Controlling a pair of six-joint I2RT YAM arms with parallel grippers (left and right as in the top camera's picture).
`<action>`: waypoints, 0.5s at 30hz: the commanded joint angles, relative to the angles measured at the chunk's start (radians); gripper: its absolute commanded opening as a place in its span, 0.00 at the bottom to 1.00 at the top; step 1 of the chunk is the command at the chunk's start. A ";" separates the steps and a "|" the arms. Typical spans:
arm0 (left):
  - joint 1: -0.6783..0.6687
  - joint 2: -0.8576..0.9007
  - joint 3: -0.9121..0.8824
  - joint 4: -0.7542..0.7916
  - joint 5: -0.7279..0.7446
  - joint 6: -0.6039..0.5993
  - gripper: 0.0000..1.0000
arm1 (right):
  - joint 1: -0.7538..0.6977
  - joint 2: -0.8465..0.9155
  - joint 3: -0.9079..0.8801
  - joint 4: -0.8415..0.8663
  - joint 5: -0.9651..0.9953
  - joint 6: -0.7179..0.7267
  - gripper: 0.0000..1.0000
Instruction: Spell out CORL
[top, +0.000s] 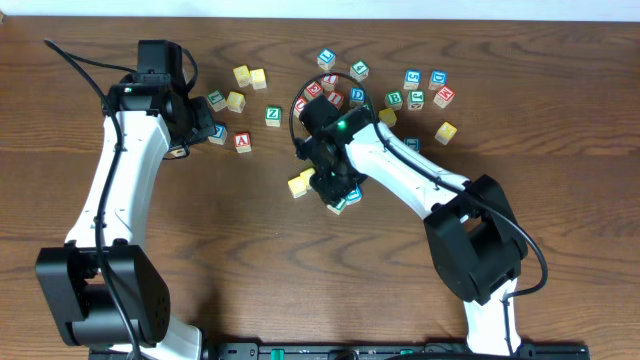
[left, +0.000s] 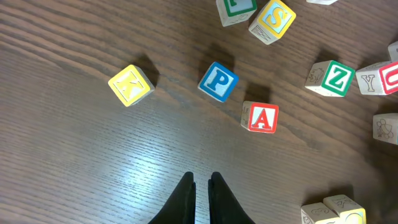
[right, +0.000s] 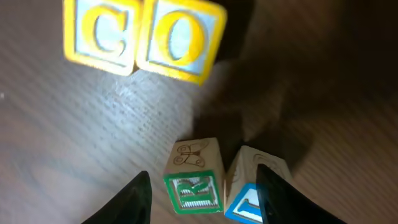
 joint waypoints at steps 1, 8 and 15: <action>0.002 0.003 -0.006 -0.002 -0.012 0.009 0.09 | 0.007 -0.020 -0.014 0.005 -0.036 -0.089 0.48; 0.002 0.003 -0.006 -0.002 -0.012 0.009 0.09 | 0.011 -0.015 -0.040 0.014 -0.036 -0.089 0.45; 0.002 0.003 -0.006 -0.002 -0.012 0.009 0.09 | 0.012 -0.015 -0.067 0.027 -0.033 -0.079 0.34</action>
